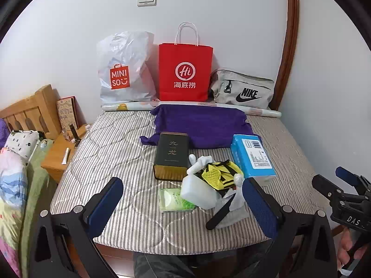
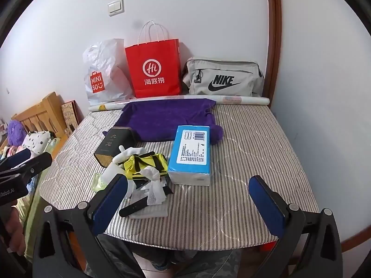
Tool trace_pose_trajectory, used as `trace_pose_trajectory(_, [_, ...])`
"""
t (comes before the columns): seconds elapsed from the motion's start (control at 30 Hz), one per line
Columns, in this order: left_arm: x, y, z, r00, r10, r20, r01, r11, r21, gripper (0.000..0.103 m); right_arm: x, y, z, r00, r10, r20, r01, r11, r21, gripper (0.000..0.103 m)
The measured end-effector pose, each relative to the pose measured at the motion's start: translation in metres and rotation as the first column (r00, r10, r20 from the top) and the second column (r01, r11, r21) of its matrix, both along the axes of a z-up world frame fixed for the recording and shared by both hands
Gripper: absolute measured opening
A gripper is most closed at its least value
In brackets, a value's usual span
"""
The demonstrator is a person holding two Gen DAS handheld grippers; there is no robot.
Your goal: Organize soft objects
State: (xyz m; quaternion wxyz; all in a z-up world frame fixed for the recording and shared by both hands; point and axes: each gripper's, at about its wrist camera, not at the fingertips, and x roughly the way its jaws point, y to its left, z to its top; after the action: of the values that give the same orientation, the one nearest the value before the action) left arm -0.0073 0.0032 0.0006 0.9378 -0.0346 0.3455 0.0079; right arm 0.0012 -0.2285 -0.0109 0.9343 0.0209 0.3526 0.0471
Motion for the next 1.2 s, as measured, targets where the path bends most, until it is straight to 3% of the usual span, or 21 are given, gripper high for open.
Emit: trace_pose_trajectory(1.2, [-0.006, -0.001, 0.002, 1.0, -0.006, 0.007, 0.006, 1.0, -0.004, 0.103, -0.01, 0.001, 0.006, 1.0, 0.001, 0.016, -0.001, 1.0, -0.005, 0.103])
